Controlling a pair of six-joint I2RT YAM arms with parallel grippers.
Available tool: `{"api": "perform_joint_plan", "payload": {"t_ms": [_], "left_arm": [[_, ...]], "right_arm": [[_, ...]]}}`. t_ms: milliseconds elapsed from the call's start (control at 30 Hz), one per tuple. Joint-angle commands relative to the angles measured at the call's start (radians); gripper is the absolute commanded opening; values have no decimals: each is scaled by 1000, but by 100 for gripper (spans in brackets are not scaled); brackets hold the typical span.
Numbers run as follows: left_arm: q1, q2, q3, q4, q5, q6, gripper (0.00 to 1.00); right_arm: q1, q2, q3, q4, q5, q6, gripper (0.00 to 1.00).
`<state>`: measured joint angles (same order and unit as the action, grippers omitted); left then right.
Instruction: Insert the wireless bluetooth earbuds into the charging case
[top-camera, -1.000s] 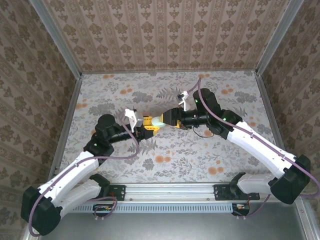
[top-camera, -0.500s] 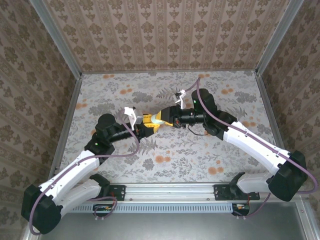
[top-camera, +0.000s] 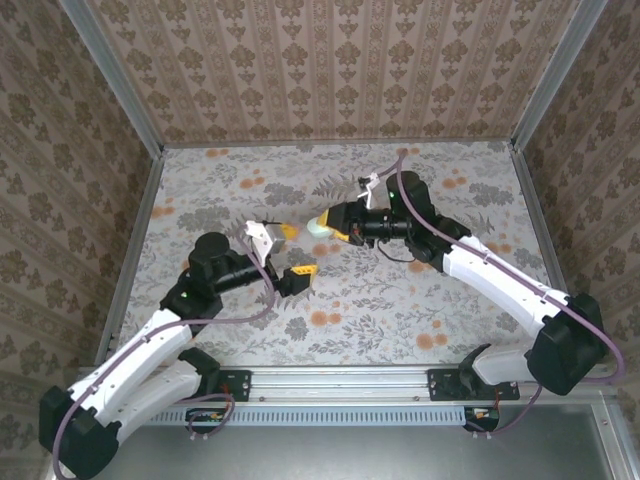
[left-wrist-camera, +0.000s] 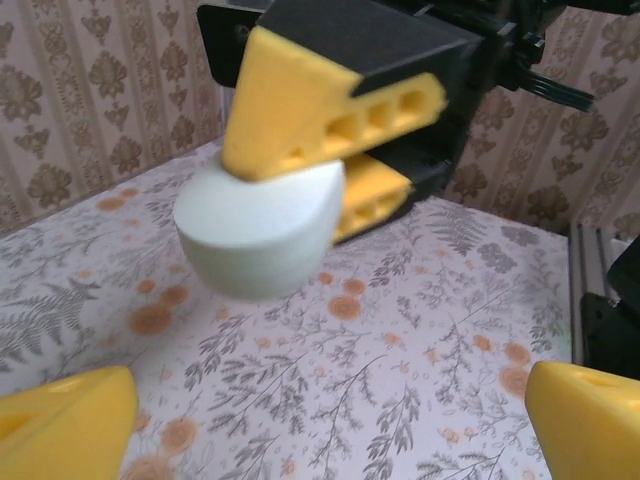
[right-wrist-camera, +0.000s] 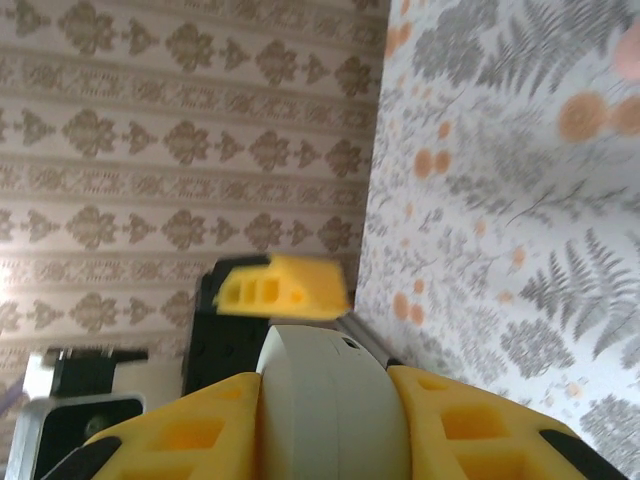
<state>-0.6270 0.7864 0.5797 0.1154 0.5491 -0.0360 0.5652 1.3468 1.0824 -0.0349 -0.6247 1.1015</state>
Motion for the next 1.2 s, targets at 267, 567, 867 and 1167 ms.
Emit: {"api": "perform_joint_plan", "payload": {"t_ms": [267, 567, 867, 1167], "left_arm": [[40, -183, 19, -369, -324, 36, 100], [72, -283, 1, -475, -359, 16, 100], [81, -296, -18, -461, -362, -1, 100], [85, -296, -21, -452, -353, -4, 100]], "right_arm": [[-28, 353, 47, 26, 45, -200, 34], [-25, 668, 167, 92, 34, -290, 31], [-24, 749, 225, -33, 105, -426, 39], [-25, 714, 189, -101, 166, -480, 47]]}}
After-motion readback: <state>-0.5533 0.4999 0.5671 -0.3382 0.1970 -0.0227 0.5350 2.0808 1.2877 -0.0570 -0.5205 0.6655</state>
